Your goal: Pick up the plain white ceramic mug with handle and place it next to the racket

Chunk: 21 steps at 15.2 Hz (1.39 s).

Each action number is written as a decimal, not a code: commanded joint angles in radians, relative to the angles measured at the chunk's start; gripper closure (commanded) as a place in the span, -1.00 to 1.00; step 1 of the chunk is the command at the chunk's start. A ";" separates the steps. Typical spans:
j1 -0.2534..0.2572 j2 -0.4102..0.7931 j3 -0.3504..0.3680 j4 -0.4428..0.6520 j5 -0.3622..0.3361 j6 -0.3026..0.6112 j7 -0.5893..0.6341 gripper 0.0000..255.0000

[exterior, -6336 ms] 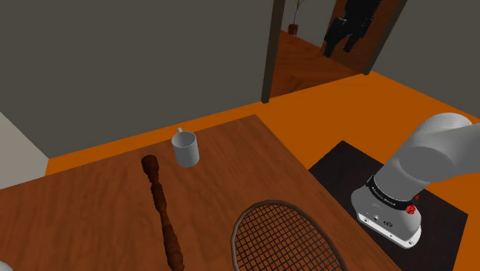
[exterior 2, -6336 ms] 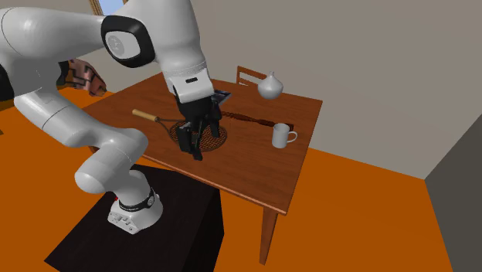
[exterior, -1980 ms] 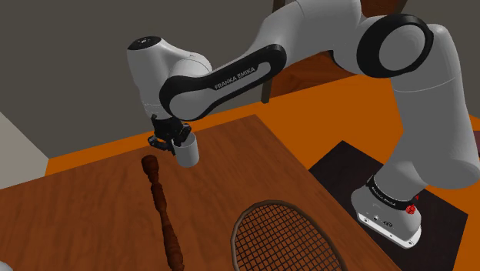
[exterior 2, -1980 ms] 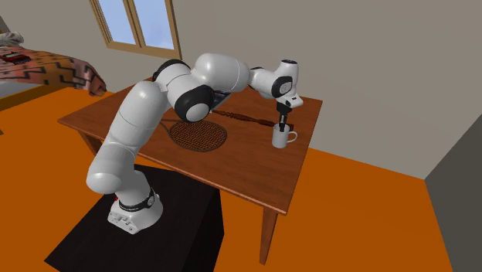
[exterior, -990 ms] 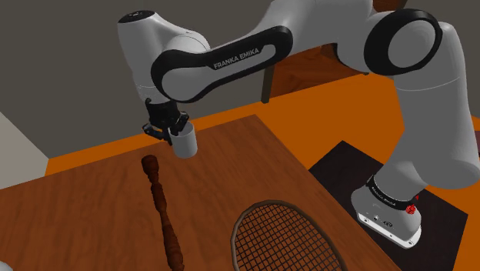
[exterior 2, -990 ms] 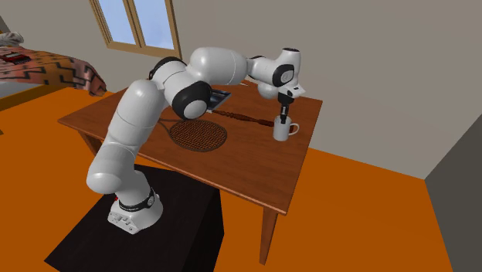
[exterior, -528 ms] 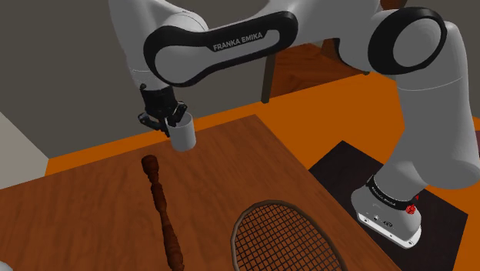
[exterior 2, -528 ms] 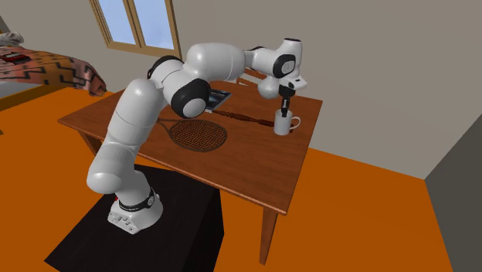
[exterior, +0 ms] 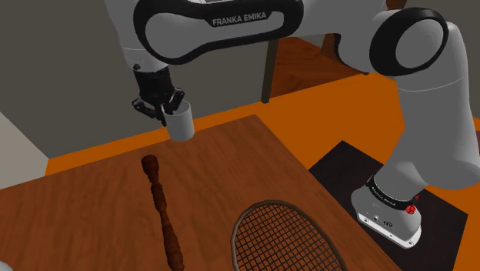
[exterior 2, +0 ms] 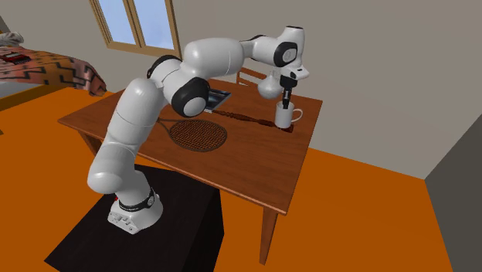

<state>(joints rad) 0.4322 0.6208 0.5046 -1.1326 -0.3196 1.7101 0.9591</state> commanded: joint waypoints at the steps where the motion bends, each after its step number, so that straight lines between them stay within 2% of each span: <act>1: 0.006 -0.001 0.001 0.027 0.001 -0.027 -0.002 1.00; 9: 0.042 0.029 -0.004 0.178 -0.007 -0.144 -0.016 1.00; 11: -0.014 -0.095 0.023 -0.026 0.031 -0.066 0.008 1.00; 14: -0.071 -0.246 0.053 -0.251 0.090 0.015 0.025 1.00; 17: -0.110 -0.382 0.075 -0.430 0.154 0.073 0.028 1.00; 21: -0.136 -0.555 0.094 -0.626 0.248 0.125 0.018 1.00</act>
<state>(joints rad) 0.3066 0.1228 0.5945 -1.6962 -0.1041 1.8201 0.9848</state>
